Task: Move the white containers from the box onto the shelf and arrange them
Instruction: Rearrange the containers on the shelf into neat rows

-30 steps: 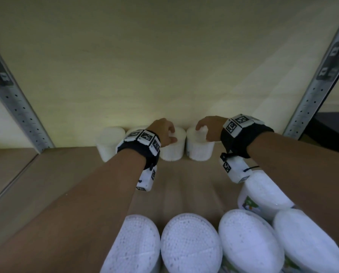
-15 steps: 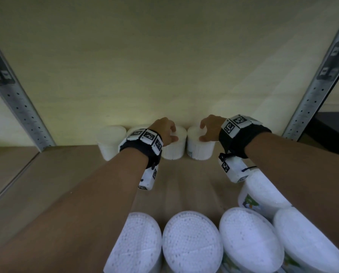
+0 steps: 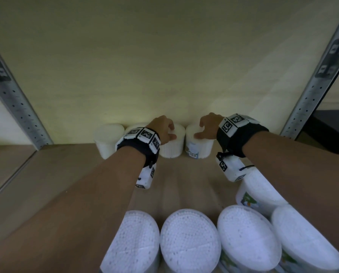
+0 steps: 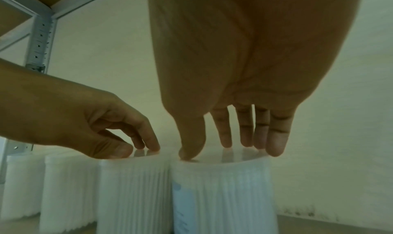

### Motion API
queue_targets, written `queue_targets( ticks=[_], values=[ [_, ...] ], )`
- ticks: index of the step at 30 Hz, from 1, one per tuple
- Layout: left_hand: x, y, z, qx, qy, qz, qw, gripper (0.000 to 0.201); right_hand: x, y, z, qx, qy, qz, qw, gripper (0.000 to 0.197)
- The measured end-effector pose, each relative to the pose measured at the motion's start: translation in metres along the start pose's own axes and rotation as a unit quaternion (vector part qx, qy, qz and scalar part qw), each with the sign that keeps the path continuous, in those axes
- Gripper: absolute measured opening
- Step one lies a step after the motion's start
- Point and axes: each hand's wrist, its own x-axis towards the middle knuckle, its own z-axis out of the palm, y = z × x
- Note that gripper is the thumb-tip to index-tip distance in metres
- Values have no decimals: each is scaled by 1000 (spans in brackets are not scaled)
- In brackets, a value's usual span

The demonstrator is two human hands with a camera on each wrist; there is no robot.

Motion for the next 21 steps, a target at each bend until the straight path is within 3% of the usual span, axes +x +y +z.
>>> queue_targets(
  ticks=[13,17,21],
  values=[
    [0,1,0,-6,0,-5,1000,41,-2,6,-14,40,-52,-66,996,52],
    [0,0,0,-8,1,-5,1000,41,1,3,-11,36,-34,-36,998,49],
    [0,0,0,-7,0,-5,1000,41,-1,1,-7,27,-14,-3,1000,60]
  ],
)
